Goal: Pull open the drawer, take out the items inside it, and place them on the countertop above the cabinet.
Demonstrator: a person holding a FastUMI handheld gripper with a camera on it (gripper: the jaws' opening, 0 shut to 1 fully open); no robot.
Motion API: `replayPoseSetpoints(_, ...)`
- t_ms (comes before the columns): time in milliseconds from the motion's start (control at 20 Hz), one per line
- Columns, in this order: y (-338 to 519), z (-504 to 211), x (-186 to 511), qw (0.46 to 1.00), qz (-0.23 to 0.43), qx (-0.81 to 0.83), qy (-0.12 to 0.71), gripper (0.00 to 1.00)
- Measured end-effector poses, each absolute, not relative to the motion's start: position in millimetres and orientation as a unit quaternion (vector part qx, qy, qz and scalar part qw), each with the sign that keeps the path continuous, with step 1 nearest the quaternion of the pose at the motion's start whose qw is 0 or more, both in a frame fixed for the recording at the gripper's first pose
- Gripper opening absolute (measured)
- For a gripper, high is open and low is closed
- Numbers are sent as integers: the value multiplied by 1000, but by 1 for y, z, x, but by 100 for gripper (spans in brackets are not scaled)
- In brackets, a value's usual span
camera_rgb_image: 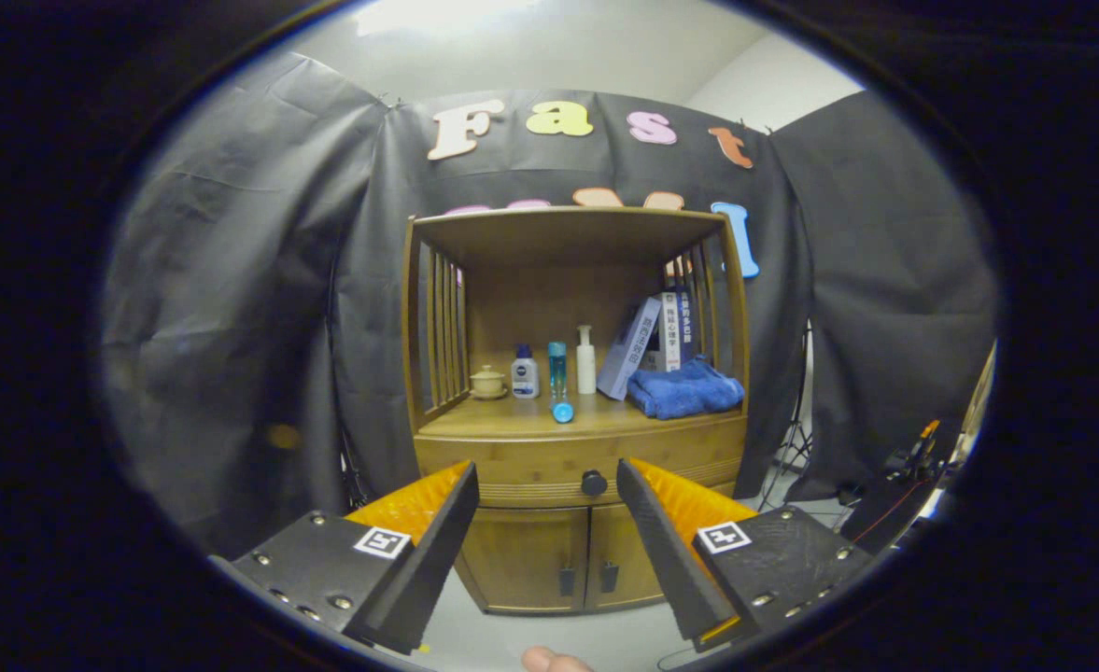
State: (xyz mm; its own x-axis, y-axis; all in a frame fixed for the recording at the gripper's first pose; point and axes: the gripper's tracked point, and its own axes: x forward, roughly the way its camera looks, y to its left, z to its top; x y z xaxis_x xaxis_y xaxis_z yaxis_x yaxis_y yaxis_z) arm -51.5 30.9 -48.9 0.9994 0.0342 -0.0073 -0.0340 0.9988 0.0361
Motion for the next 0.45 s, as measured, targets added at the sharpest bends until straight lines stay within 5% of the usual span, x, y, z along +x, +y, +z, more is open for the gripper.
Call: replayPoseSetpoints(450,36,-34,-55,1000,28,4,-6,96)
